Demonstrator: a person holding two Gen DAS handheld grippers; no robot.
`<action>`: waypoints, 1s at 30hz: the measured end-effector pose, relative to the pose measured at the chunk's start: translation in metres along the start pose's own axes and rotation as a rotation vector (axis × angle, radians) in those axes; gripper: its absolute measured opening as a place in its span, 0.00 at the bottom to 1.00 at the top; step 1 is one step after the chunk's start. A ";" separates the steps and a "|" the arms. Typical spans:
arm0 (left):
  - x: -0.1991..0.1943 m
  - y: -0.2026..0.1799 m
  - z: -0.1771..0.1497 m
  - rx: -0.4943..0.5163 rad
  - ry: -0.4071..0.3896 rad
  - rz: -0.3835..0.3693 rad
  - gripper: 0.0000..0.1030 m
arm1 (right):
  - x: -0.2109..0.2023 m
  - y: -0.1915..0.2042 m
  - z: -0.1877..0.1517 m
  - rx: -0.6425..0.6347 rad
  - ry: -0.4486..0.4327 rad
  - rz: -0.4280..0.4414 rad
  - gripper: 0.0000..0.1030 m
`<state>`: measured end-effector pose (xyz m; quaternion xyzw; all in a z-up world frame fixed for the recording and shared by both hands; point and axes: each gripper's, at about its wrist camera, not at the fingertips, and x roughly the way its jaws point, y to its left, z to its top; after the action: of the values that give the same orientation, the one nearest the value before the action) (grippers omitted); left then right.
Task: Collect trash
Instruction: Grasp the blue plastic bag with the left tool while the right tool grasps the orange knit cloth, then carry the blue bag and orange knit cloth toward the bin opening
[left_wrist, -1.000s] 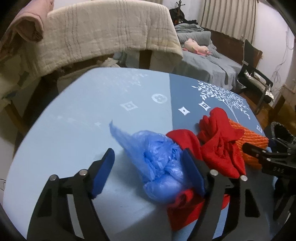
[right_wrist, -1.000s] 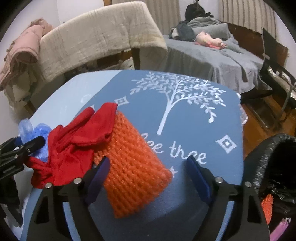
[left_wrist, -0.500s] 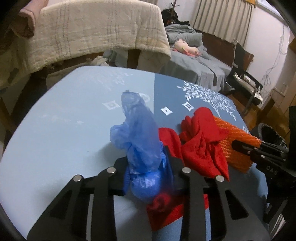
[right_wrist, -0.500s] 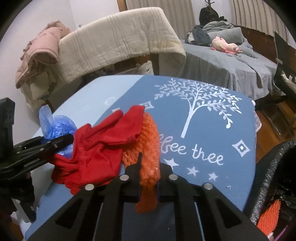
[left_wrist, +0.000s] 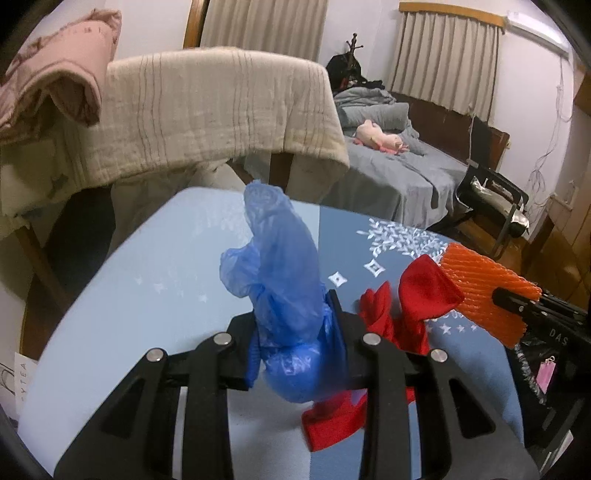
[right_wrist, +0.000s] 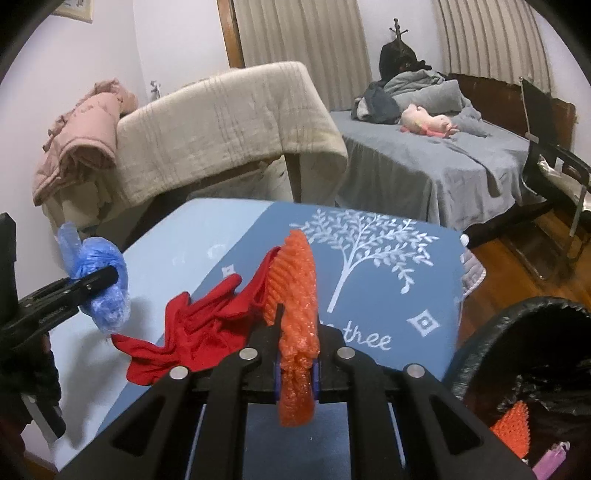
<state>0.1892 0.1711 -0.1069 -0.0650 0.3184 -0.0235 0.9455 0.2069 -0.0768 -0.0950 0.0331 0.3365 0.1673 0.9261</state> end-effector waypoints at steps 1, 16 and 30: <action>-0.004 -0.004 0.002 0.006 -0.009 -0.001 0.29 | -0.005 0.000 0.001 0.001 -0.011 -0.005 0.11; -0.047 -0.052 0.009 0.055 -0.071 -0.065 0.29 | -0.060 -0.012 0.007 0.059 -0.103 0.009 0.11; -0.069 -0.092 0.004 0.093 -0.084 -0.113 0.29 | -0.100 -0.024 0.002 0.068 -0.153 -0.010 0.11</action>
<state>0.1361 0.0862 -0.0495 -0.0399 0.2727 -0.0890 0.9571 0.1426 -0.1323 -0.0363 0.0756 0.2705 0.1479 0.9483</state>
